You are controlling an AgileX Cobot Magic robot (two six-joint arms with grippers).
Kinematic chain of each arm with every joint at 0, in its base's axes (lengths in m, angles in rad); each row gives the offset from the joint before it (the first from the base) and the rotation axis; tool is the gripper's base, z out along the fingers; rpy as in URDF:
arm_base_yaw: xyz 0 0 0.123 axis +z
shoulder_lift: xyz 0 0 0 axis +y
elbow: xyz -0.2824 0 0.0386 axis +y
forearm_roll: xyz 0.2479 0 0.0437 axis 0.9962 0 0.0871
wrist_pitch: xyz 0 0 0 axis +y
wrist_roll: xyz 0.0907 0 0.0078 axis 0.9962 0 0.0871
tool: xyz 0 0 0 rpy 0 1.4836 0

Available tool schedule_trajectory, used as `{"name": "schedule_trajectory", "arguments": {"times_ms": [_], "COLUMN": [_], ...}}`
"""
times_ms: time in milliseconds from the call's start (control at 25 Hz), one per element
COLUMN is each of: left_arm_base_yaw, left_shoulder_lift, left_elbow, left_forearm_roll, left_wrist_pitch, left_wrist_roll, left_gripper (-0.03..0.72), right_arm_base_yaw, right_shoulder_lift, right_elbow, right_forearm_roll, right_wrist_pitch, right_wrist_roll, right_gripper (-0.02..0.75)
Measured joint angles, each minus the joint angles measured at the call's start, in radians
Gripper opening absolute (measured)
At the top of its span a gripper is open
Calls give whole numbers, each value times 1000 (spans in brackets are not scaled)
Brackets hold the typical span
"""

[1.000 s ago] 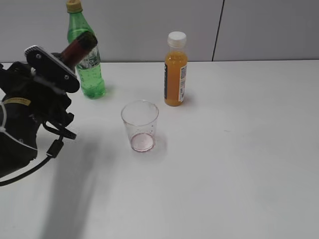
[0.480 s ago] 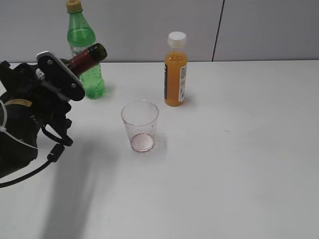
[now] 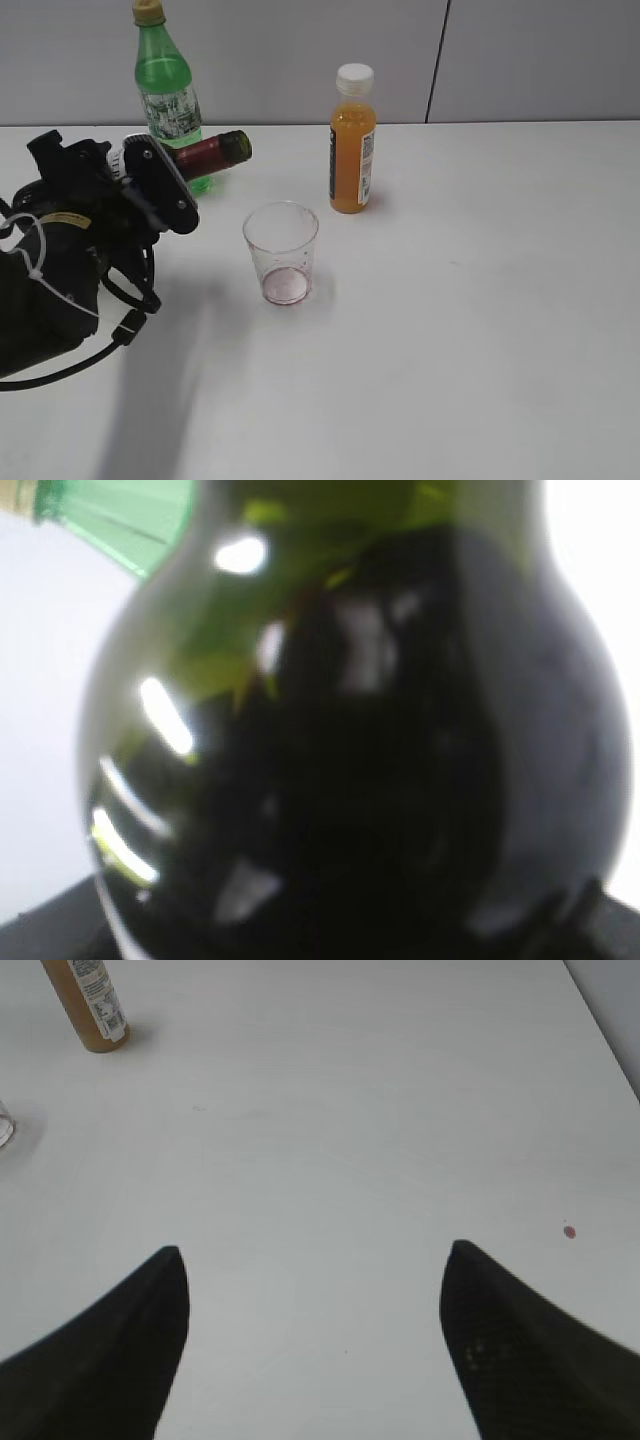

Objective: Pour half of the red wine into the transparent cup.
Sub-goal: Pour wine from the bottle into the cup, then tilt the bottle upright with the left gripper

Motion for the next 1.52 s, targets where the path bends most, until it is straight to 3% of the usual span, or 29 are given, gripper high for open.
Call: {"name": "schedule_trajectory", "arguments": {"times_ms": [680, 1520], "left_arm_base_yaw": [0, 0], "left_shoulder_lift": [49, 83], "left_elbow": [-39, -40], "left_forearm_roll": [11, 45], "left_wrist_pitch": [-34, -47], "left_wrist_roll": [247, 348], "left_gripper": [547, 547], "right_arm_base_yaw": [0, 0], "right_shoulder_lift": [0, 0], "right_elbow": [0, 0], "right_forearm_roll": [0, 0], "right_wrist_pitch": [0, 0], "right_wrist_roll": [-1, -1], "right_gripper": [589, 588]}}
